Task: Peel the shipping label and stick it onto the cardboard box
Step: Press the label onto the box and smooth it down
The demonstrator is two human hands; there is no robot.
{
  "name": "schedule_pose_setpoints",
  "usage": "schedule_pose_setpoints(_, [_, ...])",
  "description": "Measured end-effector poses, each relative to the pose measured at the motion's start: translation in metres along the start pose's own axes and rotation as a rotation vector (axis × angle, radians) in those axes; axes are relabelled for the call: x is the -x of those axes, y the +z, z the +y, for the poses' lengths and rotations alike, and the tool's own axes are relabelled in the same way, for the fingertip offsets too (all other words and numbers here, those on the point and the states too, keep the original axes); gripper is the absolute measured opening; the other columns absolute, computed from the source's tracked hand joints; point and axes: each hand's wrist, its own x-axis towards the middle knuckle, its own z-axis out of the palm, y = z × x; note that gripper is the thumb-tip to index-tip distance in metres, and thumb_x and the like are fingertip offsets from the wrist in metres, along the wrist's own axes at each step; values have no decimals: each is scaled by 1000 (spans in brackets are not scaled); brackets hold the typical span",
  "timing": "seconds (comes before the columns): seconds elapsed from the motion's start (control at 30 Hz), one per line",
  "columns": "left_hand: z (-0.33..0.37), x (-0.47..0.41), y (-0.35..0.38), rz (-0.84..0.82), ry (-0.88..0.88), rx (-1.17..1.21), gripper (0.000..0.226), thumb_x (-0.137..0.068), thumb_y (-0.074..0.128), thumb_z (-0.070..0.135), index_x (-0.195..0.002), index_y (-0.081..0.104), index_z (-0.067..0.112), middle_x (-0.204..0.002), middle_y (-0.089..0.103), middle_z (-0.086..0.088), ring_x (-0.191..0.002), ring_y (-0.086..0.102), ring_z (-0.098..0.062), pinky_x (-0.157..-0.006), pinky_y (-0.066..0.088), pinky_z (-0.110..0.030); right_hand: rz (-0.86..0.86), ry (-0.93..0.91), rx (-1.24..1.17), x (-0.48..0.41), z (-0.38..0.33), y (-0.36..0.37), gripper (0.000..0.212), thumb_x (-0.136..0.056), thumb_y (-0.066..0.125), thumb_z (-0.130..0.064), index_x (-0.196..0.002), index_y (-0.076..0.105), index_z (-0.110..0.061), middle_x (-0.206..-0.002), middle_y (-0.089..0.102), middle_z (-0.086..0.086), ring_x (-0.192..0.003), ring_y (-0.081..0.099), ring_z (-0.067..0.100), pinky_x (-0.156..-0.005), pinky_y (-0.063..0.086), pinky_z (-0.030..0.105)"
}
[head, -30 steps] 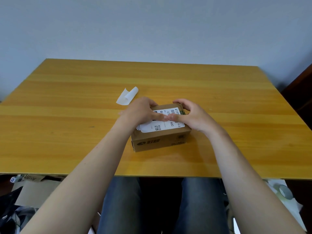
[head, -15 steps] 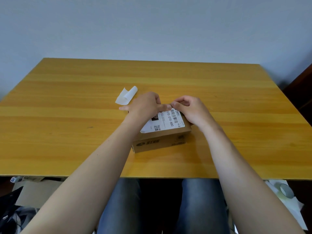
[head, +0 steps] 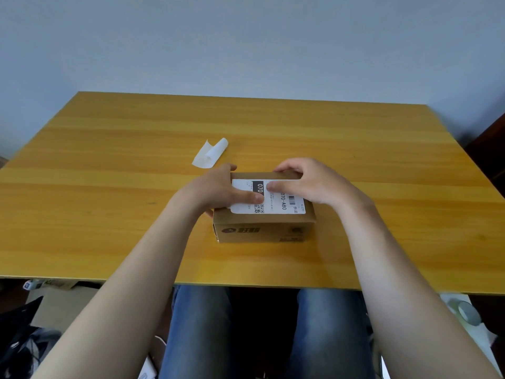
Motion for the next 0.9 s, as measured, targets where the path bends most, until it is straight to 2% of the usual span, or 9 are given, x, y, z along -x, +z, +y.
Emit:
schedule_pose_setpoints(0.1, [-2,-1,3,13,3,67,116,-70,90,55,-162,24,31,-130,54,4,-101,67,-20,-84,63,-47,-47,7,26,1,-5,3,52,-71,87,-62,-115,72,-38,-108,72,-21,-95,67,-2,-87,53,27])
schedule_pose_setpoints(0.17, [-3,-2,6,45,12,77,112,-69,90,56,-160,29,29,-132,53,4,-105,63,-21,-80,60,-40,-53,12,20,0,-5,3,54,-68,89,-64,-112,74,-36,-103,75,-18,-90,71,1,-83,55,31])
schedule_pose_setpoints(0.23, [-5,-5,8,91,31,114,99,-69,89,56,-152,44,27,-122,58,7,-103,63,-18,-77,56,-36,-54,14,17,0,-4,4,54,-66,89,-65,-109,75,-36,-100,77,-17,-88,73,4,-79,55,32])
schedule_pose_setpoints(0.33, [-8,-9,12,164,71,177,73,-71,89,53,-132,62,25,-104,66,10,-97,68,-15,-86,59,-39,-31,17,12,-2,-4,6,50,-67,89,-64,-105,75,-34,-97,76,-16,-85,72,4,-70,52,29])
schedule_pose_setpoints(0.53, [-16,-15,15,239,126,266,45,-76,88,49,-111,73,25,-95,75,4,-90,73,-16,-79,59,-39,48,19,-36,-11,-4,11,43,-75,84,-65,-87,77,-24,-83,78,-7,-76,72,11,-61,47,28])
schedule_pose_setpoints(0.63, [-20,-18,12,242,136,344,28,-84,82,45,-105,78,27,-88,75,5,-76,70,-16,-55,51,-29,63,29,-42,-15,-6,11,46,-77,82,-65,-82,78,-20,-72,74,-9,-63,65,9,-53,41,24])
schedule_pose_setpoints(0.7, [-21,-19,10,246,135,348,23,-89,78,45,-104,79,28,-83,75,5,-68,67,-14,-47,44,-22,63,45,-32,-15,-7,10,46,-78,82,-66,-81,78,-20,-69,71,-11,-58,61,4,-49,38,21])
schedule_pose_setpoints(0.77, [-21,-22,8,233,136,335,22,-92,73,46,-104,79,28,-87,77,2,-71,69,-16,-50,47,-25,55,42,-28,-15,-6,10,45,-80,80,-66,-82,78,-21,-74,74,-11,-62,65,4,-52,40,21])
schedule_pose_setpoints(0.9, [-16,-22,2,190,149,246,23,-100,64,44,-109,76,27,-96,77,0,-80,70,-18,-55,50,-28,-15,26,-2,-12,-5,8,46,-85,71,-71,-94,79,-27,-90,78,-10,-84,73,11,-67,49,29])
